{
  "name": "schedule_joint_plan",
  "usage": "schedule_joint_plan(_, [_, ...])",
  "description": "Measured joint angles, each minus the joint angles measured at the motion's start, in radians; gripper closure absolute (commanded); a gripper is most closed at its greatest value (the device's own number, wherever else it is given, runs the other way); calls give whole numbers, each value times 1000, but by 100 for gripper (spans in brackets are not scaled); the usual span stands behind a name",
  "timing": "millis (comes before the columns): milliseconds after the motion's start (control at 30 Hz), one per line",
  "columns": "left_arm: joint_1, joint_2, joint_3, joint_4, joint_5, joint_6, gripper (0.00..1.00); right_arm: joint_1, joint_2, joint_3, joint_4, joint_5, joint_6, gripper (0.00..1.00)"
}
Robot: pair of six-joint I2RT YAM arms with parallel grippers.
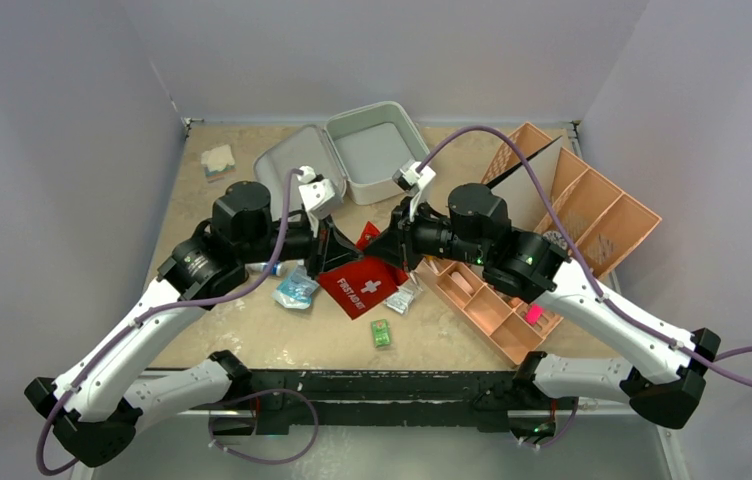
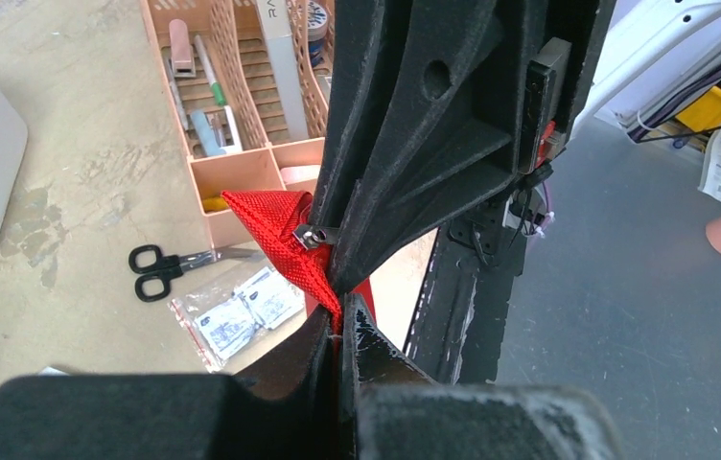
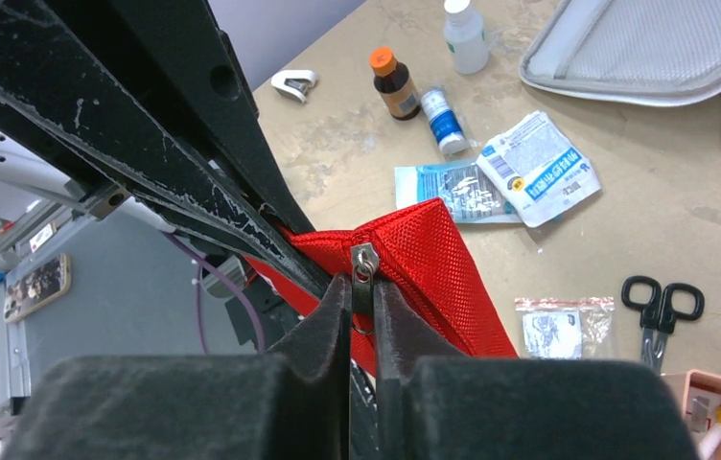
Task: Organize the medicine kit
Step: Zip the medicine pouch.
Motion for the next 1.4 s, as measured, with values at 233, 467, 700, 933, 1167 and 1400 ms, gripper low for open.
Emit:
schedule_joint_plan(233, [0,-1,0,3,-91,-72,100,-7,-16,-43,48,-3,6,100])
schedule_joint_plan(467, [0,-58,-90,123,-200,-262,100,-13,-11,-69,100,-7,14,100])
schedule_joint_plan(700, [3,-92,-144,219,-245,-373,100,-21,-6,-78,150,-14,32,100])
schedule_joint_plan(933, [6,-104,-169,267,-246,-386,100,-51,-7,-93,178,-33,69,100])
schedule_joint_plan(1167, [10,-122,-196,333,-191,-387,100,-121,-4,-115,198,-149,85,100])
schedule_joint_plan(1400, [10,-134,-196,348,-147,-386,100,-151,-4,-115,205,-266,60,100])
